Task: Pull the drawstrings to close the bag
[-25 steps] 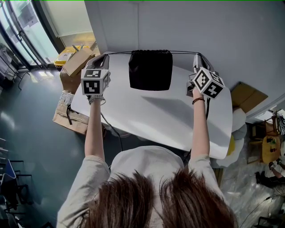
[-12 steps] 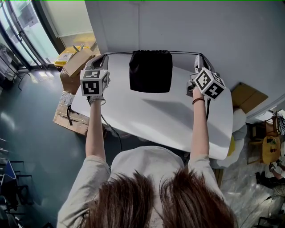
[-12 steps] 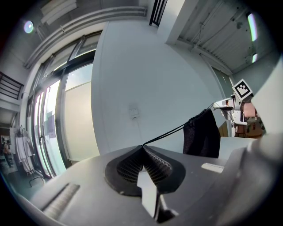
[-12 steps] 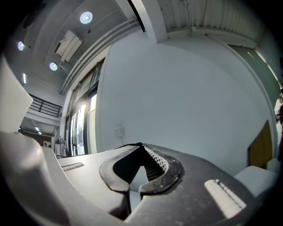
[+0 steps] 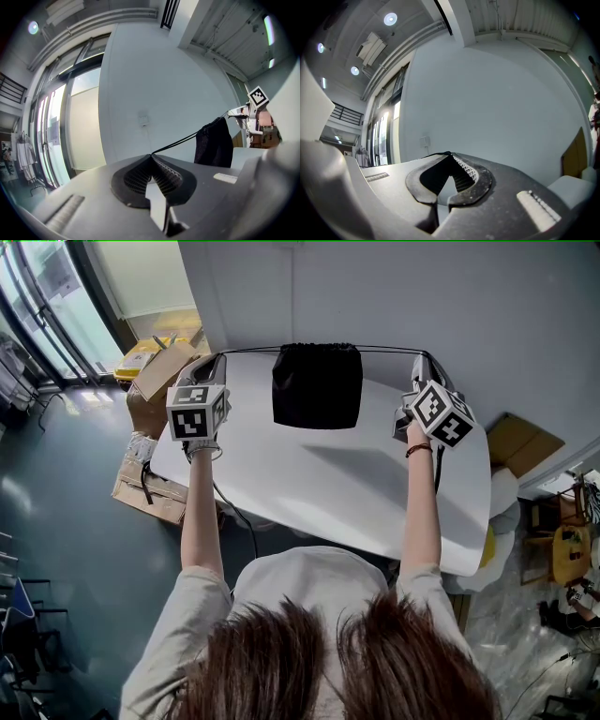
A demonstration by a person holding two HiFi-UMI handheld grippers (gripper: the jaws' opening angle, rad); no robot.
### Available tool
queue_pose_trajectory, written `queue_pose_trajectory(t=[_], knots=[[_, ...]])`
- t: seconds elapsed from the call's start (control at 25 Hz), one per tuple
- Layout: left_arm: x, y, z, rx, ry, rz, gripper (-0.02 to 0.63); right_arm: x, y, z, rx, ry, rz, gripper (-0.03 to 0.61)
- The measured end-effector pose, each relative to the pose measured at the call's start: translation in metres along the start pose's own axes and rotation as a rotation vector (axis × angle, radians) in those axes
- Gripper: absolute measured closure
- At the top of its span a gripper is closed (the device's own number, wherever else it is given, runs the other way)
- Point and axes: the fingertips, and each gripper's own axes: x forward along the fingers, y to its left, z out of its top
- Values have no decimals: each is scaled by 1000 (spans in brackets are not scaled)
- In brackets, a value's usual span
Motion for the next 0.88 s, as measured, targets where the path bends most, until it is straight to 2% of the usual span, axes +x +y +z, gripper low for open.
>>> queue_pose_trajectory(t=[0.44,0.88], knots=[[4,4,-7,-32,5,2,612,3,-6,-2,22,-2,-22,565],[-1,5,-5,-42,-9,12,612,1,-4,1,17,-6,2,565]])
